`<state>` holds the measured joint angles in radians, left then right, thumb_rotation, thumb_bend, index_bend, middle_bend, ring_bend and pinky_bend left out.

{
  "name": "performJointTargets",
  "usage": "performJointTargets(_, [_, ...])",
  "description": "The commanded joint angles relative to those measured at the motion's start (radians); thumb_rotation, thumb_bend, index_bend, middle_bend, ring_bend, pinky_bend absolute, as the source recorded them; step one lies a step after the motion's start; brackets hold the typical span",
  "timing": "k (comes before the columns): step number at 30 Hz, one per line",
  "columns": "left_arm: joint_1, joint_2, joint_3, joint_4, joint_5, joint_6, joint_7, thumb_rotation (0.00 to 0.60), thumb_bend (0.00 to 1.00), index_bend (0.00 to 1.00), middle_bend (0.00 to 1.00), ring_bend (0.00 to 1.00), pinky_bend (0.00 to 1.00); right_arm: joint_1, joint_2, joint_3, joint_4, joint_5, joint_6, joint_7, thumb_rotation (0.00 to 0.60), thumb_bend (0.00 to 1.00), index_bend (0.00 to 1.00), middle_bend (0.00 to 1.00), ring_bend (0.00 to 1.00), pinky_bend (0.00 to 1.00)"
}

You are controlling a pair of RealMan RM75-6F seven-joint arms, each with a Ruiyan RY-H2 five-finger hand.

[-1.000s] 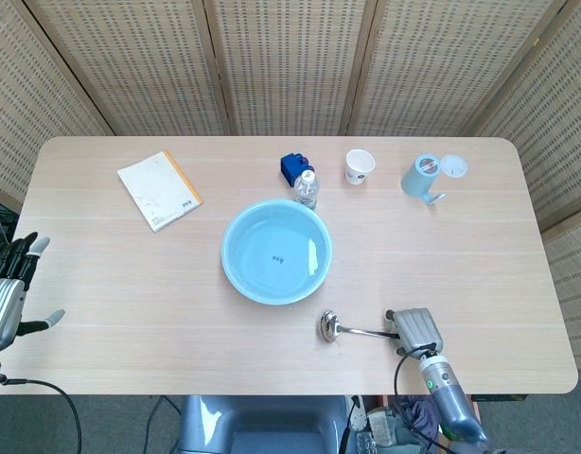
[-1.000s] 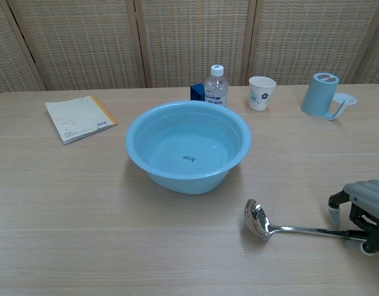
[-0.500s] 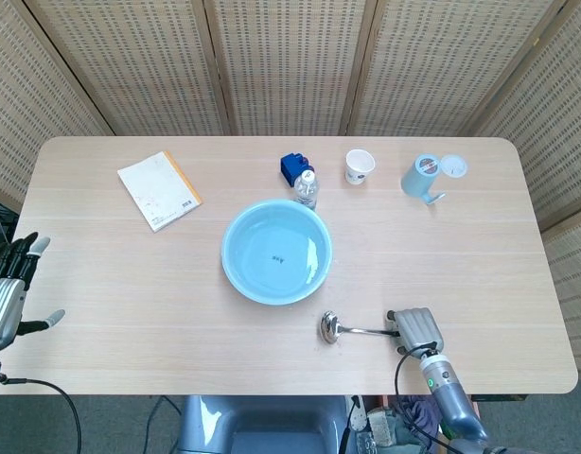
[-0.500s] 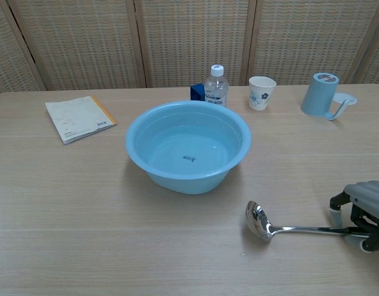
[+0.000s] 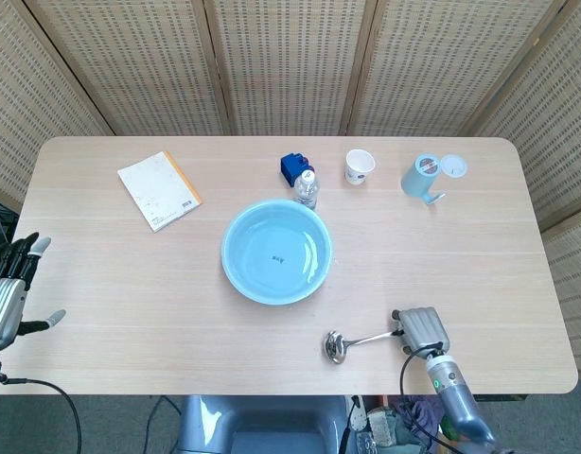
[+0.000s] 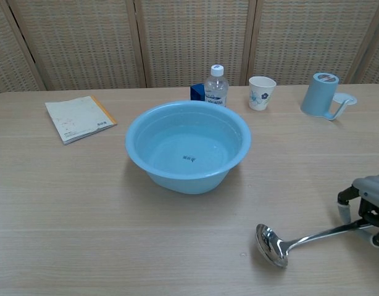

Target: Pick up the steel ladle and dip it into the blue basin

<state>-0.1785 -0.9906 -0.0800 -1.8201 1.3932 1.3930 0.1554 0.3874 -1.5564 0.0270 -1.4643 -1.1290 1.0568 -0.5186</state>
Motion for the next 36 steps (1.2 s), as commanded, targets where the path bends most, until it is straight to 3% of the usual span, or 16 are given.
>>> performJointTargets(1, [0.000,0.001,0.000,0.000,0.001,0.000,-0.002,0.600,0.00,0.00,0.00,0.00,0.00,-0.004,0.033,0.001,-0.038,-0.016,0.017,0.009,0.600,0.71,0.69,0.91,0.92,1.00])
performJointTargets(23, [-0.001,0.006,-0.001,-0.001,-0.001,-0.001,-0.014,0.600,0.00,0.00,0.00,0.00,0.00,-0.008,0.277,-0.013,-0.304,-0.117,0.074,0.019,0.600,0.76,0.70,0.91,0.92,1.00])
performJointTargets(28, [-0.004,0.007,-0.005,0.001,-0.010,-0.006,-0.018,0.600,0.00,0.00,0.00,0.00,0.00,0.032,0.396,0.033,-0.461,-0.083,0.076,-0.071,0.600,0.76,0.70,0.91,0.92,1.00])
performJointTargets(32, [-0.004,0.009,-0.007,0.003,-0.012,-0.007,-0.026,0.600,0.00,0.00,0.00,0.00,0.00,0.097,0.463,0.103,-0.577,0.031,0.065,-0.178,0.600,0.76,0.70,0.91,0.92,1.00])
performJointTargets(36, [-0.008,0.008,-0.012,0.007,-0.021,-0.010,-0.024,0.600,0.00,0.00,0.00,0.00,0.00,0.178,0.475,0.169,-0.621,0.170,0.067,-0.288,0.600,0.76,0.70,0.91,0.92,1.00])
